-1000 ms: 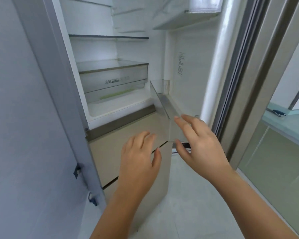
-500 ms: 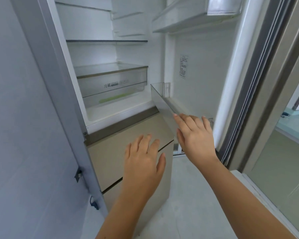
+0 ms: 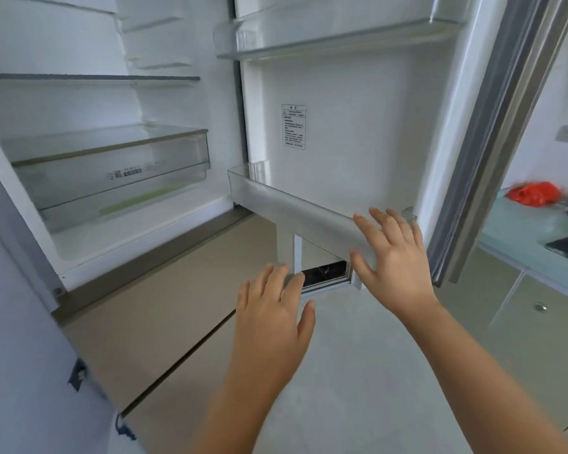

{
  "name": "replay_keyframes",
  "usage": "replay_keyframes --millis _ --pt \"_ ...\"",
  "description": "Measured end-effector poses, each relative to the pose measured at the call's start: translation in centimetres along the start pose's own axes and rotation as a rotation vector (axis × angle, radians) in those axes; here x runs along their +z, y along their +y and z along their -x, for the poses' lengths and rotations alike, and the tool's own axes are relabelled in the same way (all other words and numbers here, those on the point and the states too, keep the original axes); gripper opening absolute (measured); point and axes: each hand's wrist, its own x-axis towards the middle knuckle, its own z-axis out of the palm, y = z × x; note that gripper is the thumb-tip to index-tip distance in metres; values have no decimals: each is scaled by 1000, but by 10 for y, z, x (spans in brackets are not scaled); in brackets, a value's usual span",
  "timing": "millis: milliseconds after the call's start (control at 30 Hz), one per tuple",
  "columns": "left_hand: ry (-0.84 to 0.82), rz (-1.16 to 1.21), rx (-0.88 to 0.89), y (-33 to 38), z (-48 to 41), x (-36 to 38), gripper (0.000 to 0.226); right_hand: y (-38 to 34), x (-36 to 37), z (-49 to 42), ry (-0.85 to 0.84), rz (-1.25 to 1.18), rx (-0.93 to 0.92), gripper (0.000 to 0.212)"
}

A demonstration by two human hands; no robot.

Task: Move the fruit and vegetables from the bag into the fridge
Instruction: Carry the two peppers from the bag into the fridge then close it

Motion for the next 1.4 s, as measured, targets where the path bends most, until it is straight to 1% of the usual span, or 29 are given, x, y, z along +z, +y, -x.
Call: replay_keyframes --millis 133,300,433,600,733,867,1033,1200,1300,1400 --pt "19 42 47 15 -31 36 38 38 6 -8 0 83 61 52" --pt "-17 93 135 45 -83 85 37 82 19 -26 22 173 94 56" --pt "-32 103 150 61 -120 119 38 117 38 -51 1 164 73 57" --pt "-20 119 150 72 -158 158 38 163 60 -79 -25 149 119 54" --pt "-32 135 160 89 -181 185 39 199 71 -105 -70 137 116 51" --pt "-44 120 162 94 -205 206 39 228 88 -123 -93 118 104 53" --pt "-36 85 168 88 -223 223 40 251 106 -144 -96 55 126 52" --pt "-50 87 162 80 -229 236 40 261 114 -157 -121 63 131 50" --pt "-67 120 172 74 -233 241 40 261 115 -162 -123 70 163 50" --pt "-67 172 210 69 -237 245 40 255 112 -160 -133 94 197 54"
